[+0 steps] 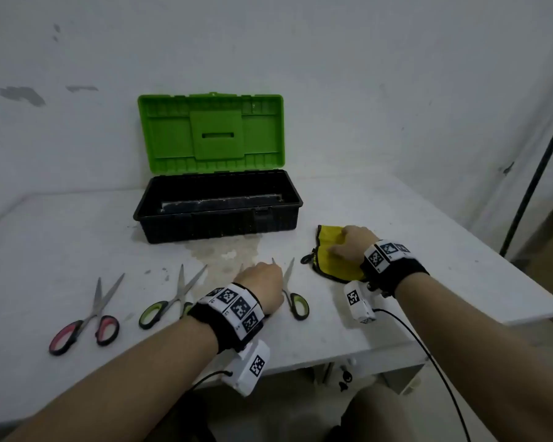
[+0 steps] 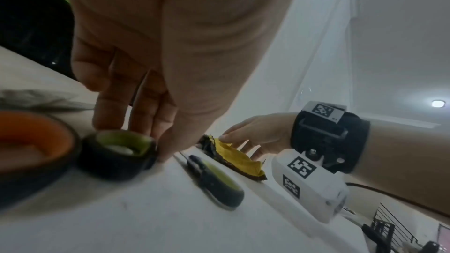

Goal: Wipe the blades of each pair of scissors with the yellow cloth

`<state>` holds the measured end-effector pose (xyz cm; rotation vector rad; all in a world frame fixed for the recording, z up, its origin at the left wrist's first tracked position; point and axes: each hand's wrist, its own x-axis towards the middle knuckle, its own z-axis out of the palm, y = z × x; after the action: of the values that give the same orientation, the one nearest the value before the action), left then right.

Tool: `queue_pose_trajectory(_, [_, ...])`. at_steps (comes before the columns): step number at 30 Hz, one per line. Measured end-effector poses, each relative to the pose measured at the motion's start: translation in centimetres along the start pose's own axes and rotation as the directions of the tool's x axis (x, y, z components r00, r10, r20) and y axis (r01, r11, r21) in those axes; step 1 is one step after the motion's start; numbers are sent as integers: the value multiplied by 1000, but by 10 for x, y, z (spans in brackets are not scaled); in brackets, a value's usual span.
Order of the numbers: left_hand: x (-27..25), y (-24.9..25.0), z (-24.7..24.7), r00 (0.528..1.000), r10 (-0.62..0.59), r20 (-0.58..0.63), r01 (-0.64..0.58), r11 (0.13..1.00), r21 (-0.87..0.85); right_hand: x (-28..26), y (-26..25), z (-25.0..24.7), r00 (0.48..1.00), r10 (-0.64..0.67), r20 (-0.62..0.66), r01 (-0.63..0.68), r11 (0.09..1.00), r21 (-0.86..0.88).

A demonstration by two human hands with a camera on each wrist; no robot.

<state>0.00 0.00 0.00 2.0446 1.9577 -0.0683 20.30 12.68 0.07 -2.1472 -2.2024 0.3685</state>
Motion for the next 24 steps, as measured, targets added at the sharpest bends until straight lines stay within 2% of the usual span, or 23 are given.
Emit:
queue_pose_trajectory(6, [7, -5, 1, 999, -17, 46, 24, 985, -169, 8, 6, 0, 999, 49, 2, -49, 998, -32])
queue_pose_trajectory(9, [2, -11, -8, 1000, -9, 6, 11, 930, -367, 11, 11, 1, 999, 35, 21, -35, 999, -24])
queue_pose_trajectory(11, [-2, -18, -13, 1000, -10, 5, 11, 821, -571, 9, 12, 2, 1000, 21, -3, -21, 1000, 19])
queue_pose_trajectory(13, [-9, -30, -16, 999, -27, -19, 3, 647, -763, 5, 12, 0, 999, 4, -34, -3, 999, 32])
queue_pose_trajectory(15, [-19, -44, -19, 997, -62, -53, -16, 490, -872, -1, 14, -4, 996, -8, -90, 12, 999, 35])
queue_pose_trajectory(17, [-30, -56, -23, 994, -77, -77, -42, 382, -923, -9, 14, -8, 988, -12, -153, 42, 980, 195])
queue_pose_trajectory(18, [-36, -61, -26, 994, -78, -76, -45, 343, -938, -14, 12, -8, 986, 1, -167, 59, 935, 350])
queue_pose_trajectory(20, [-45, -72, -30, 998, -18, -56, -49, 258, -965, -29, 5, -11, 983, -1, -184, 116, 778, 618])
queue_pose_trajectory(22, [-51, -79, -32, 997, 69, -26, -38, 187, -982, -44, -9, -12, 981, -41, -188, 172, 618, 767])
queue_pose_trajectory(24, [-52, -80, -32, 994, 110, -9, -26, 150, -988, -51, -19, -8, 980, -77, -182, 196, 506, 840])
